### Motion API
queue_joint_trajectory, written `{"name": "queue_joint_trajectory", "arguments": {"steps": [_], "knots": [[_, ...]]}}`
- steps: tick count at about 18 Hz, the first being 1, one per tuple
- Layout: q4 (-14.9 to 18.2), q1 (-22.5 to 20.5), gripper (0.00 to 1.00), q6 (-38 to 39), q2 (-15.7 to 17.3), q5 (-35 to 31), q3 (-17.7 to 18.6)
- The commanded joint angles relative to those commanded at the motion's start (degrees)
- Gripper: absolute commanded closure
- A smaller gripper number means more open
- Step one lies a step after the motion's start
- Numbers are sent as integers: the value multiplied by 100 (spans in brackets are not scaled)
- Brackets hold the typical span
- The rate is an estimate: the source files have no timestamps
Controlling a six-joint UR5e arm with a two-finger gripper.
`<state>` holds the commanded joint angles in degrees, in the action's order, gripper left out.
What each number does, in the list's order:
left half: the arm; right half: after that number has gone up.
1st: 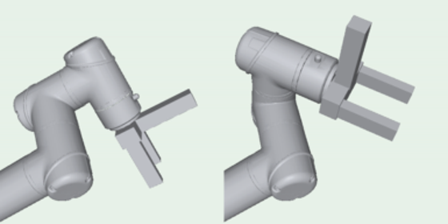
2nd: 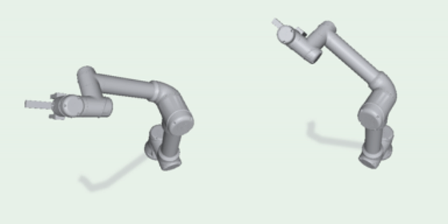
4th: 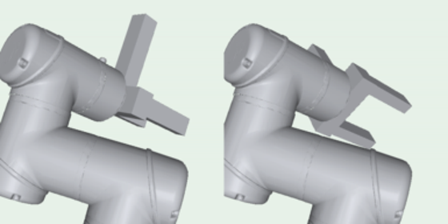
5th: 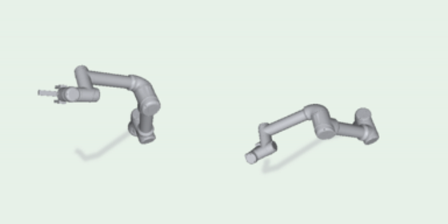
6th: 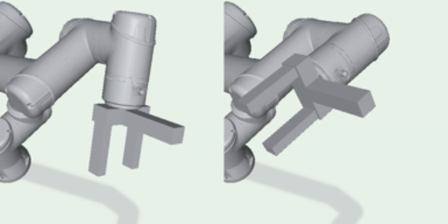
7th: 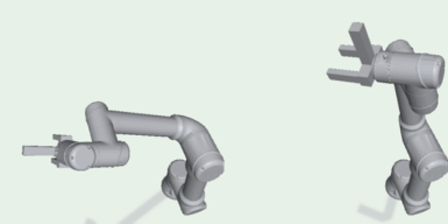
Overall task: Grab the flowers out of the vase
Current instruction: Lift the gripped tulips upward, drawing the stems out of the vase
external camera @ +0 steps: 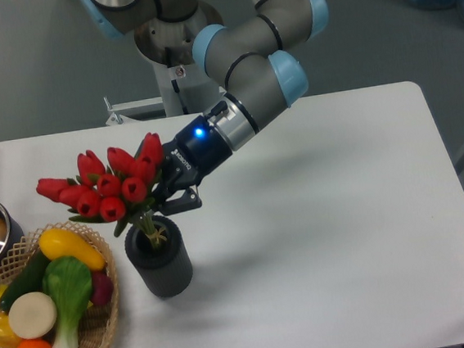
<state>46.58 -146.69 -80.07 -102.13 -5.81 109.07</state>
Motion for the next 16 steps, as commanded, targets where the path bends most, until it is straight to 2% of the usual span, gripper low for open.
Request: {"name": "queue_joint_trajectory", "arguments": {"steps": [10,13,16], "knots": [[0,-97,67,623,140,221,-281],[0,-193,67,1045,316,203,-387],[9,-264,67,1143,360,203,-387]]}}
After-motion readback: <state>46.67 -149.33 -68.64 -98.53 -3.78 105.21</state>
